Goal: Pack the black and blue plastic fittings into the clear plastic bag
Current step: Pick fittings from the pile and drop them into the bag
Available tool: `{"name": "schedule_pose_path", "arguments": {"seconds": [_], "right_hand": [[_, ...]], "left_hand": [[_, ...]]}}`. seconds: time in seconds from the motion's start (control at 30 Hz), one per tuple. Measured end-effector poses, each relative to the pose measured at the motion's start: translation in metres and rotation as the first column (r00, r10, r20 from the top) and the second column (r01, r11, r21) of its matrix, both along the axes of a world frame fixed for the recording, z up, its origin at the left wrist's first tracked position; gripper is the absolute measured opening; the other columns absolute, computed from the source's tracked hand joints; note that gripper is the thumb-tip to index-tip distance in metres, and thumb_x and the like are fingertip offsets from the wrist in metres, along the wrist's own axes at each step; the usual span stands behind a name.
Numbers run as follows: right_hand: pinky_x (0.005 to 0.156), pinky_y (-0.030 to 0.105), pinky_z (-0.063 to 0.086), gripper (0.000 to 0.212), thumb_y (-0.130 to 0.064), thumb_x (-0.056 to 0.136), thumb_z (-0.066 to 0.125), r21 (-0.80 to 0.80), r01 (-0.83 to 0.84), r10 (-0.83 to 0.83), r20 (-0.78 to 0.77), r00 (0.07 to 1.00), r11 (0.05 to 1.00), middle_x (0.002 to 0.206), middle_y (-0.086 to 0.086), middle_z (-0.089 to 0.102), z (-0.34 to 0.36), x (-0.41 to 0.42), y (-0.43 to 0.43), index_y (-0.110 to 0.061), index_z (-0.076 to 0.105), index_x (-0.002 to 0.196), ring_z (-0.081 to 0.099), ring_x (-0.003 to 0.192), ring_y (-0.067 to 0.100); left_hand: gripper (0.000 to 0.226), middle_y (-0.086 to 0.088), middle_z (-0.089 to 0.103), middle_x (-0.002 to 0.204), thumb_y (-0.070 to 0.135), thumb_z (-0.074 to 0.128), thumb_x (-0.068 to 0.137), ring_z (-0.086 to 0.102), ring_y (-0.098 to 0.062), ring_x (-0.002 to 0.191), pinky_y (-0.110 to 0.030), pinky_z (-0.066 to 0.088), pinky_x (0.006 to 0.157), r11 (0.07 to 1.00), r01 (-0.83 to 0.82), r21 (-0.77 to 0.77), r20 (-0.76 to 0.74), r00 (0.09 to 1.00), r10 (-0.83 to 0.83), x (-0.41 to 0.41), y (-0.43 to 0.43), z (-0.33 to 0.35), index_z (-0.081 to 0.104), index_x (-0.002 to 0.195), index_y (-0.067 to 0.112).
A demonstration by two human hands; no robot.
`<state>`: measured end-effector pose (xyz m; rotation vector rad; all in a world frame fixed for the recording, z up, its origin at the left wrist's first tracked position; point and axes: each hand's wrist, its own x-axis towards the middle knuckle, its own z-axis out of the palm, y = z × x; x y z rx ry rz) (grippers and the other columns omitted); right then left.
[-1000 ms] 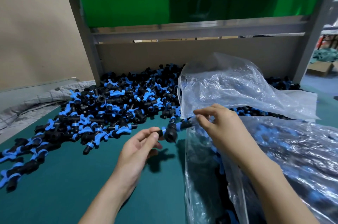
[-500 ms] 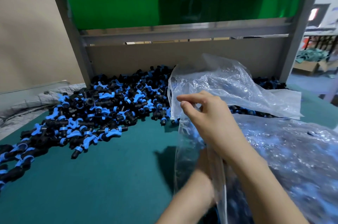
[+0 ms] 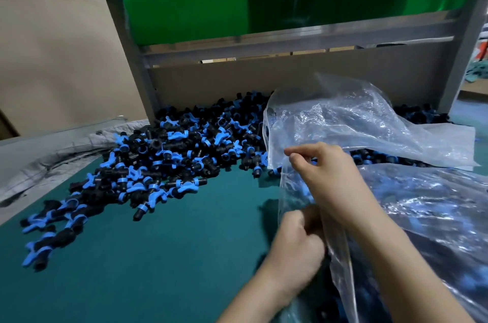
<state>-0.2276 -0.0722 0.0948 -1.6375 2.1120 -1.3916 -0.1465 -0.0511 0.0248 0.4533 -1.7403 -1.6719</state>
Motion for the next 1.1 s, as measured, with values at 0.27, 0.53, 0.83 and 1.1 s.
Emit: {"name": "schedule_pose_path", "arguments": {"seconds": [0.27,0.53,0.83,1.1], "right_hand": [[0.082,0.034,0.051,0.028,-0.026,0.096,0.053,0.221,0.086,-0.061,-0.116,0.991,0.971,0.111,-0.007,0.073,-0.023,-0.010,-0.002,-0.028,0.074,0.113,0.065,0.104,0.017],[0.079,0.034,0.052,0.027,-0.028,0.096,0.053,0.241,0.109,-0.065,-0.185,0.981,0.964,0.110,-0.008,0.072,-0.027,-0.011,-0.005,-0.032,0.073,0.113,0.065,0.103,0.020],[0.069,0.032,0.049,0.029,-0.028,0.096,0.049,0.245,0.111,-0.064,-0.193,0.979,0.963,0.107,-0.011,0.072,-0.030,-0.013,-0.006,-0.034,0.072,0.113,0.065,0.098,0.017],[0.075,0.032,0.049,0.025,-0.035,0.095,0.056,0.267,0.059,0.000,-0.218,0.976,0.962,0.096,-0.012,0.066,-0.029,-0.014,-0.006,-0.035,0.071,0.115,0.063,0.100,0.018]], "left_hand": [[0.031,0.006,0.063,0.116,0.011,0.049,0.095,0.047,-0.014,0.111,-0.034,0.037,0.100,0.427,-0.487,-0.762,0.217,0.429,0.877,0.118,-0.108,-0.023,0.065,0.118,0.024],[0.062,-0.007,0.032,0.156,0.010,0.046,0.093,0.018,-0.031,0.146,-0.044,0.018,0.115,0.328,-0.287,-0.900,0.365,-0.085,0.927,0.156,-0.172,-0.030,0.026,0.152,0.011],[0.033,-0.007,0.064,0.115,0.009,0.064,0.091,0.050,-0.030,0.116,-0.047,0.030,0.107,0.160,-0.234,-0.959,0.171,-0.031,0.985,0.160,-0.170,-0.035,0.064,0.123,0.014],[0.021,0.013,0.057,0.106,0.006,0.061,0.090,0.051,-0.007,0.102,-0.020,0.035,0.091,0.235,-0.586,-0.776,-0.197,0.578,0.792,0.118,-0.101,-0.025,0.061,0.105,0.021]]}}
